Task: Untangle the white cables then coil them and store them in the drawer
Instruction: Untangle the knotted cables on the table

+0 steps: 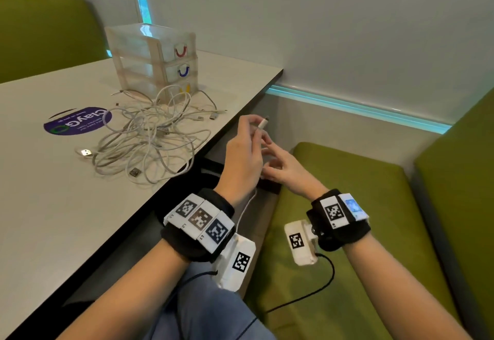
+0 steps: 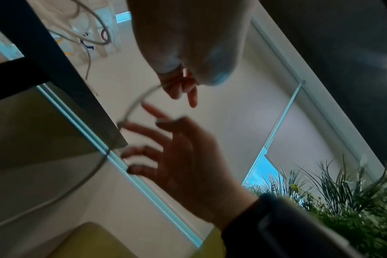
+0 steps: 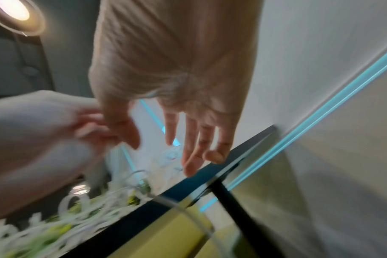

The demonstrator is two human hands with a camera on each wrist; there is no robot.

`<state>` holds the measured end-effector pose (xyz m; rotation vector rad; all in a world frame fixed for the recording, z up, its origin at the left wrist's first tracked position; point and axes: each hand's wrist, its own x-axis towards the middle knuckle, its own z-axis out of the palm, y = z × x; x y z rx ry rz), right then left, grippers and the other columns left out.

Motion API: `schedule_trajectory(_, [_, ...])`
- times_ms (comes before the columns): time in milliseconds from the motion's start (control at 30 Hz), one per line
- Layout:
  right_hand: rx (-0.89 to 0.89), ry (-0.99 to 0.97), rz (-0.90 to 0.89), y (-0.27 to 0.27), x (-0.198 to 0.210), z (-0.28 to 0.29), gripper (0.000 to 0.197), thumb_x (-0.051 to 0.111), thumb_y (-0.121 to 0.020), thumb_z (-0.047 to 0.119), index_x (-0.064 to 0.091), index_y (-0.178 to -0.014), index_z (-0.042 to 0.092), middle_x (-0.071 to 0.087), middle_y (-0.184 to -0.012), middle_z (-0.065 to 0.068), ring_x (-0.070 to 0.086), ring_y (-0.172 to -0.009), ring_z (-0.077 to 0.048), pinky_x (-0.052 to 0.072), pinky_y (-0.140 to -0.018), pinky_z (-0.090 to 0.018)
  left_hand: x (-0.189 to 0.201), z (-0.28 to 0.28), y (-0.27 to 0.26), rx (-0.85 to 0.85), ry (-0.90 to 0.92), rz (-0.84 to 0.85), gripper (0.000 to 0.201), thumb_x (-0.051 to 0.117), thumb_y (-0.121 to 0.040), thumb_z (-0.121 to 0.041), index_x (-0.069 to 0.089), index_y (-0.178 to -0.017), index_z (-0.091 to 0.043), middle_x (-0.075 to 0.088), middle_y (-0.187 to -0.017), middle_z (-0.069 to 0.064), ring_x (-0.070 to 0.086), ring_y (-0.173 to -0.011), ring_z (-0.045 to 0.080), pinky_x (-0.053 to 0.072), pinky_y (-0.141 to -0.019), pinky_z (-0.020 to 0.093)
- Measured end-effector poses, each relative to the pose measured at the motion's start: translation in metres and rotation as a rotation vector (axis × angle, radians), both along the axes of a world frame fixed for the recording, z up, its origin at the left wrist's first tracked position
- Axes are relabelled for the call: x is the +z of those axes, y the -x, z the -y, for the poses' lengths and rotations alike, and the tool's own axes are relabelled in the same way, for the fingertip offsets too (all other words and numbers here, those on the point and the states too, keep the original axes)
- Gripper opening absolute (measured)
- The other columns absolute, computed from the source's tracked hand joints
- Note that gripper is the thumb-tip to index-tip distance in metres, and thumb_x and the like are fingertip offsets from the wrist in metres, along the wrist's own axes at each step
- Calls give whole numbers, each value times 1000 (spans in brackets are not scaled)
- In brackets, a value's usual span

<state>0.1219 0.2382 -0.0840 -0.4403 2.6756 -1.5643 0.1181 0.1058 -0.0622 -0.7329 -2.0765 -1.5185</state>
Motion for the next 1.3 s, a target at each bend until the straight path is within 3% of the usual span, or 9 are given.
schedule_trajectory(100, [61,-86,-7,-10,4,25,29,50,-90,5,57,-84,32,62,-76,5,60,-65,-2,50,-65,-23,4,-2,1,13,0,-35,20,38,-97,-5,48,-114,-1,58,-81,1,50,-61,-14,36,-63,0])
schedule_trajectory(233, [141,-277,10,-6,2,39,37,47,-92,4,56,-67,29,63,-69,2,60,-63,-3,51,-71,-20,9,5,9,43,-23,-44,16,39,-98,-6,54,-103,-3,57,-73,3,49,-56,-8,36,-59,1])
schedule_trajectory(300, [-16,-271,-22,11,11,37,22,50,-91,6,62,-76,17,64,-75,-4,59,-64,-2,50,-69,-23,12,6,14,42,32,3,14,38,-98,-7,52,-99,-6,55,-71,-1,50,-58,-6,38,-61,1])
schedule_trajectory(400, [-236,-225,-146,42,26,38,20,50,-90,9,59,-107,2,64,-98,-17,58,-88,-24,46,-80,-31,19,4,30,92,150,76,15,38,-99,-10,51,-101,-2,57,-75,1,53,-62,3,42,-59,9])
schedule_trajectory(533, [-208,-413,-177,85,27,57,24,45,-91,5,57,-111,0,61,-110,-18,55,-101,-30,37,-80,-28,33,16,62,250,316,138,19,34,-99,-9,47,-106,3,62,-94,22,58,-83,33,39,-68,37])
schedule_trajectory(633, [-190,-479,-184,113,24,70,23,41,-91,4,58,-107,1,60,-113,-20,54,-107,-34,40,-85,-35,31,30,85,277,483,257,20,37,-96,-5,45,-110,7,59,-105,28,56,-97,41,35,-69,37])
schedule_trajectory(800, [-189,-600,-238,145,22,74,26,37,-94,9,61,-99,2,59,-110,-23,54,-103,-37,39,-83,-37,21,42,105,268,585,408,25,34,-92,2,43,-114,10,53,-116,32,50,-109,43,38,-86,46])
schedule_trajectory(1000, [-211,-791,-200,160,24,80,32,38,-96,18,50,-122,4,42,-127,-15,43,-115,-33,41,-89,-42,15,42,113,289,568,385,26,34,-96,-4,42,-119,6,55,-116,30,51,-110,42,38,-86,44])
schedule_trajectory(1300, [-29,-597,-291,144,18,66,23,52,-91,17,60,-107,2,59,-104,-21,54,-98,-32,38,-82,-34,11,51,115,274,693,432,10,39,-93,-2,43,-101,-2,56,-113,30,53,-105,42,39,-84,45])
